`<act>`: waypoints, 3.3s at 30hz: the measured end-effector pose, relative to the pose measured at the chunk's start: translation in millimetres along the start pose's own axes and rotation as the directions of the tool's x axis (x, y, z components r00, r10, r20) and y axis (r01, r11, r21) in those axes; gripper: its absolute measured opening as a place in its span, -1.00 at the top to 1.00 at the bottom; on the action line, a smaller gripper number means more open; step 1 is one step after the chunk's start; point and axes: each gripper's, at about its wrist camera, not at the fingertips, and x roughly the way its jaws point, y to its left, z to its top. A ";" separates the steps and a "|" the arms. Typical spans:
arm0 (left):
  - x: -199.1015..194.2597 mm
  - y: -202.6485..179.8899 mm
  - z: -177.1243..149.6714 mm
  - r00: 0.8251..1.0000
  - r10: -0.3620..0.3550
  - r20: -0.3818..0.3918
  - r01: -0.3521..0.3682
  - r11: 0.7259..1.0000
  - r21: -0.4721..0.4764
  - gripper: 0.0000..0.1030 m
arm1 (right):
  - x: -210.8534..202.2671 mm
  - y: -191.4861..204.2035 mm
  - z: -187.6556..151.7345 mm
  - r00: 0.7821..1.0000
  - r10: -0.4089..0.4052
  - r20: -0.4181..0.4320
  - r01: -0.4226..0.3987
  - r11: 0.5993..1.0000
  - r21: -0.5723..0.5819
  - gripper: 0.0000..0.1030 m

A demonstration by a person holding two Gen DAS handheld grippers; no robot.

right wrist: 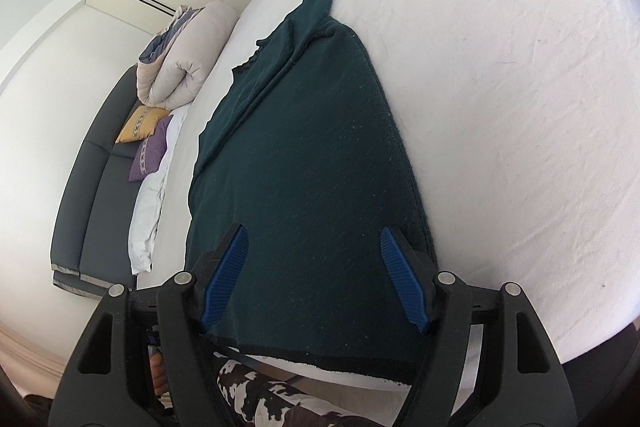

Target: Fold small clothes

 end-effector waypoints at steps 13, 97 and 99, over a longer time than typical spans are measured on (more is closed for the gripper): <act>4.4 16.9 3.0 0.998 -0.058 -0.009 0.057 0.996 -0.075 -0.43 | -27.1 -10.5 1.3 1.000 0.010 0.004 -0.010 1.000 0.023 -0.30; 73.4 -88.0 367.5 0.950 -0.016 0.311 0.002 0.999 0.046 0.83 | 184.5 62.3 342.9 0.986 -0.105 0.126 0.095 0.992 0.079 0.90; 88.1 -82.8 376.1 0.953 0.027 0.302 -0.046 0.997 0.054 0.81 | 205.9 53.2 353.5 0.984 -0.137 0.115 0.128 0.988 0.087 0.89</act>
